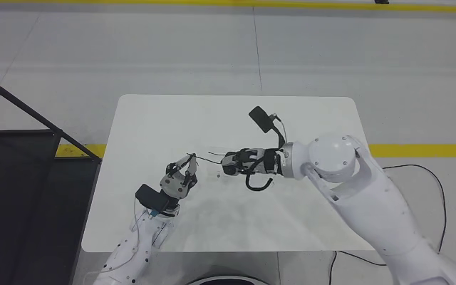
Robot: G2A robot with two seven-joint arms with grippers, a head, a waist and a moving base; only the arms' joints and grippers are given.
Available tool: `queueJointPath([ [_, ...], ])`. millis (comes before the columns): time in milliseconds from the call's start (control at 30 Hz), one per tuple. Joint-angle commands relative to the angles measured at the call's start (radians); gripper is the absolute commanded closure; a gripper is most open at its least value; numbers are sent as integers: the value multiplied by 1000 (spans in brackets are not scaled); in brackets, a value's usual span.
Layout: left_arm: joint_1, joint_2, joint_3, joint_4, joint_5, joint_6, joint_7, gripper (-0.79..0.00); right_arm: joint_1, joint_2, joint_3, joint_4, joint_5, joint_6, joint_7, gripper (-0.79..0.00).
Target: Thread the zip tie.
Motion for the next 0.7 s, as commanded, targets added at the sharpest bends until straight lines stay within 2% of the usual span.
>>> queueJointPath([
  [0,0,0,0,0,0,0,0,0,0,-1,0,0,2,-1,-2,0],
  [300,0,0,0,0,0,0,0,0,-10,-8,15,19,64,-68,-5,0],
  [667,0,0,0,0,0,0,0,0,45,-29,-53,49,18,25,-38,0],
])
